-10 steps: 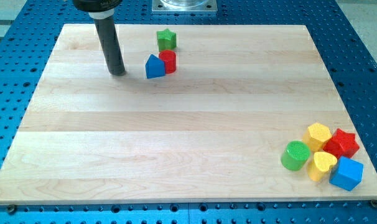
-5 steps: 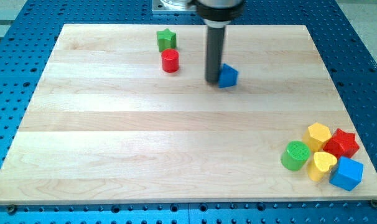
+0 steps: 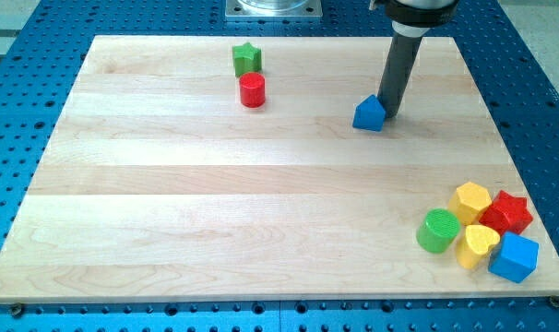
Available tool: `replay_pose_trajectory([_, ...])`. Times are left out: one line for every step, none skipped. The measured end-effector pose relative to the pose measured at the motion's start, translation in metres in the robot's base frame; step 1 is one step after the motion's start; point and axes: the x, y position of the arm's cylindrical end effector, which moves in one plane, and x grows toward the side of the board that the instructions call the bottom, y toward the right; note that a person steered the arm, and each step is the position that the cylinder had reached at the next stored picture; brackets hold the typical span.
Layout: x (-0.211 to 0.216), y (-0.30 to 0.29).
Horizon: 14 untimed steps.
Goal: Push the triangle into the red star and yellow hexagon
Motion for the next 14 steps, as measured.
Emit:
replay_pose_trajectory([0.0, 0.0])
replay_pose_trajectory([0.0, -0.001])
replay_pose_trajectory([-0.02, -0.01])
replay_pose_trajectory([-0.031, -0.016])
replay_pose_trajectory([-0.033, -0.049])
replay_pose_trajectory([-0.007, -0.054])
replay_pose_trajectory([0.05, -0.038])
replay_pose_trajectory([0.042, 0.015])
replay_pose_trajectory([0.035, 0.055])
replay_pose_trajectory([0.035, 0.058])
replay_pose_trajectory([0.026, 0.055])
replay_pose_trajectory([-0.04, 0.067])
replay_pose_trajectory([-0.063, 0.074])
replay_pose_trajectory([-0.018, 0.074])
